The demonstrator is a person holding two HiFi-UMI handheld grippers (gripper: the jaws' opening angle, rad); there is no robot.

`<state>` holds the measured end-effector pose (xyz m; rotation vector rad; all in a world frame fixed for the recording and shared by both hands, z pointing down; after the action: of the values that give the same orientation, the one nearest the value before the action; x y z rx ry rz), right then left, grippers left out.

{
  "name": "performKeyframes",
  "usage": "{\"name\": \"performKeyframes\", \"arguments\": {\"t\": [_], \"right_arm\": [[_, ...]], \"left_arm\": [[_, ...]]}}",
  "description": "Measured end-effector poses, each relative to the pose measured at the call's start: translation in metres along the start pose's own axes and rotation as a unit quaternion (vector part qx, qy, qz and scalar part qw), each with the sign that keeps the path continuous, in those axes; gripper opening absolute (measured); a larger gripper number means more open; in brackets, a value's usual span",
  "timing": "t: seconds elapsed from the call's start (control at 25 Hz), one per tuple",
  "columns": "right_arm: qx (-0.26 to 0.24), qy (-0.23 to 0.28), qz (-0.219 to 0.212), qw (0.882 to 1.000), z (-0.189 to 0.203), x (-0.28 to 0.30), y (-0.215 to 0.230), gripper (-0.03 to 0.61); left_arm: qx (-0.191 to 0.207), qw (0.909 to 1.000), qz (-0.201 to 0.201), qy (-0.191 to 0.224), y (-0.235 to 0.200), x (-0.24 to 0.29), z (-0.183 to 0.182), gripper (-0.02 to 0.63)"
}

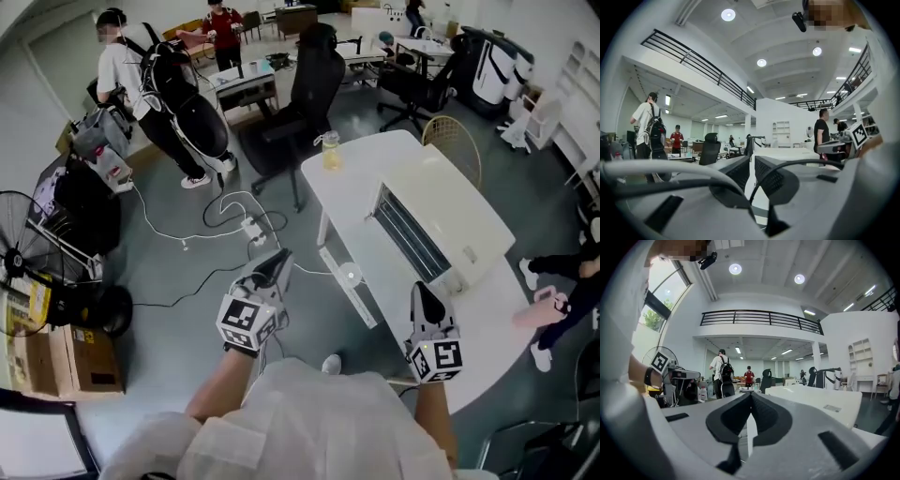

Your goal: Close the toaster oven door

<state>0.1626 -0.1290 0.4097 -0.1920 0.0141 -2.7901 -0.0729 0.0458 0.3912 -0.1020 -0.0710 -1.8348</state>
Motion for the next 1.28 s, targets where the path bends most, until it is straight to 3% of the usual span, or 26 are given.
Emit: {"name": "performKeyframes", "arguments": {"t": [0.32,0.64,0.84,0.96,1.28], "right_arm": [[0.033,-0.018,0.103,0.994,0.012,-0.014,0.022,0.003],[0.059,-0.023,0.237,0.970,0.007,0.005,0.003,0.003],[0.083,-0.013,0.344,0.935,0.012,0.030,-0.048,0.003],[0.095,-0.010,0.388,0.917,0.017,0.043,-0.076,0.005],[0.112,-0.027,0.431,0.895,0.042,0.054,-0.123,0.005]], "left_arm": [[0.005,0.9936,0.112,-0.013,0.013,0.088,0.000,0.032],[0.030,0.9739,0.225,-0.008,-0.027,0.161,-0.004,0.032],[0.047,0.9454,0.322,-0.024,-0.063,0.186,0.008,0.032],[0.056,0.9279,0.368,-0.027,-0.077,0.193,0.011,0.032],[0.068,0.8938,0.441,-0.041,-0.090,0.186,0.033,0.032]]}}
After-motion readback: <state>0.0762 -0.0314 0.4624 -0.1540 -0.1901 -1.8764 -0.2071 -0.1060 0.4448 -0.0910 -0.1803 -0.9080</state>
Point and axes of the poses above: the fingertips, and each gripper's own axes: x forward along the fingers, y to its right, z out of its underside, the point moved 3 cm from there along -x, backward along the fingers, and after that the axes turned 4 degrees about -y, right-handed, at the moved point
